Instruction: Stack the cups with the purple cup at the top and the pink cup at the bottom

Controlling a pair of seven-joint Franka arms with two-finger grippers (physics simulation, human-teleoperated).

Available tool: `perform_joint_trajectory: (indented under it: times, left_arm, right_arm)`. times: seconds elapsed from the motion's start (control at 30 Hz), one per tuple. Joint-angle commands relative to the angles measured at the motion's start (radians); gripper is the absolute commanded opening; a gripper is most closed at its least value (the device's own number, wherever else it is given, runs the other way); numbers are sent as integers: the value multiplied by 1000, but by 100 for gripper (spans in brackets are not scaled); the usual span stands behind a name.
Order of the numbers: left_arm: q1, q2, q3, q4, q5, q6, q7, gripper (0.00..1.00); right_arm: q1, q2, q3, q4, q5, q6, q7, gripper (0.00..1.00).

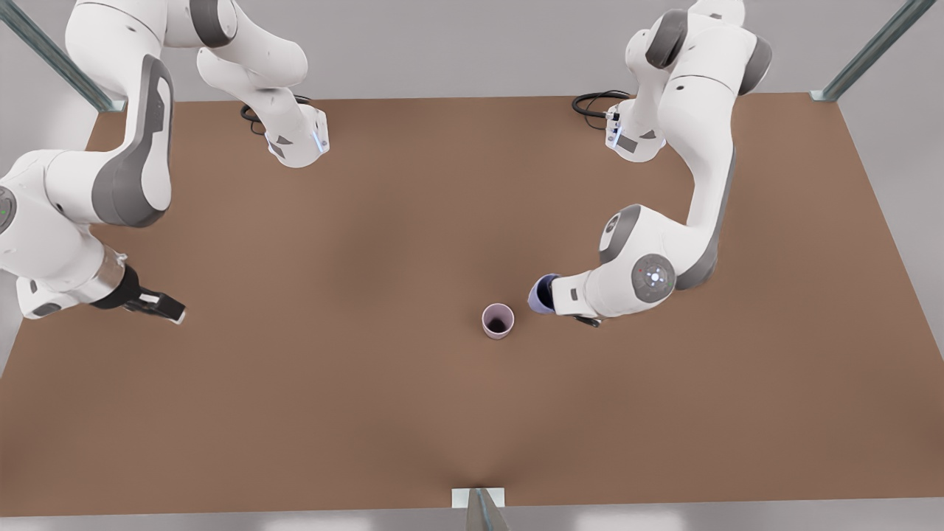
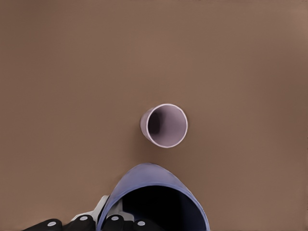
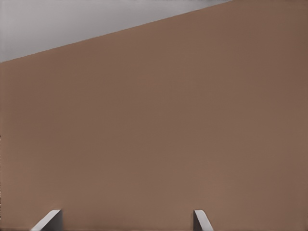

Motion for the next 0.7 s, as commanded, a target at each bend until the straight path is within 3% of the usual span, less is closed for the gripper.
perform_joint_trajectory:
  times: [0.0,0.13,0.67]
  left_arm:
    - [-24,20,-1,15,-4,58,-822,21]
    - [-85,97,-1,119,-2,95,-923,21]
    - [-110,138,1,110,70,124,-920,21]
  right_arm:
    - [-2,-4,-2,4,7,-7,-282,100]
    - [-5,-4,-2,16,1,-1,-279,100]
    - [-27,-2,-17,70,5,-5,-277,100]
